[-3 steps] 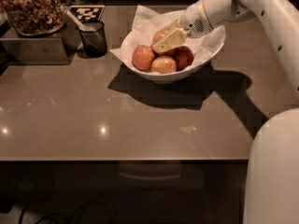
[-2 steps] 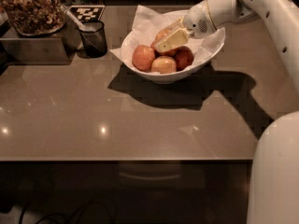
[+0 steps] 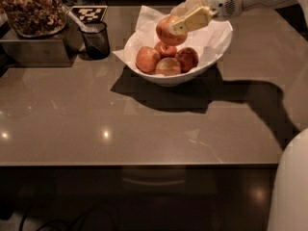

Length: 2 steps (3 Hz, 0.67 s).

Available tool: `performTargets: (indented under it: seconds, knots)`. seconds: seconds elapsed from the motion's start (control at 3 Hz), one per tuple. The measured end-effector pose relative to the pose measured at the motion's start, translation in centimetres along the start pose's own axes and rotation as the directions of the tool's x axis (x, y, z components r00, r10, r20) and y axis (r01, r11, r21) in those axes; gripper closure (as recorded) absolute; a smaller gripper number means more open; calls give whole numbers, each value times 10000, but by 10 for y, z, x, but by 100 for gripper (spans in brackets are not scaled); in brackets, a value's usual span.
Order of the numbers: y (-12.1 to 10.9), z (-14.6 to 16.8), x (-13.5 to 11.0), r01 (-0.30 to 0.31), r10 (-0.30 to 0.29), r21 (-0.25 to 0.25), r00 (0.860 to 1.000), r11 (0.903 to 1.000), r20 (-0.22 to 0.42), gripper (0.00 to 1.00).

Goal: Pick apple from white bowl

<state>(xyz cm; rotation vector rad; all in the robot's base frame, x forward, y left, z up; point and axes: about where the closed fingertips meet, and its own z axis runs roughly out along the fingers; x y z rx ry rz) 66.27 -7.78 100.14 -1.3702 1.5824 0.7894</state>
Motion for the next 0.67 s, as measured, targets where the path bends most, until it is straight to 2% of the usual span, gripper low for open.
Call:
performTargets:
  seconds: [0.33,0.67]
  knots:
    - [9,-16,-31,673,-664,-160,9965,9976,515,100]
    - [10,-22,-45,926,-895,-296,9917,9953,921,100]
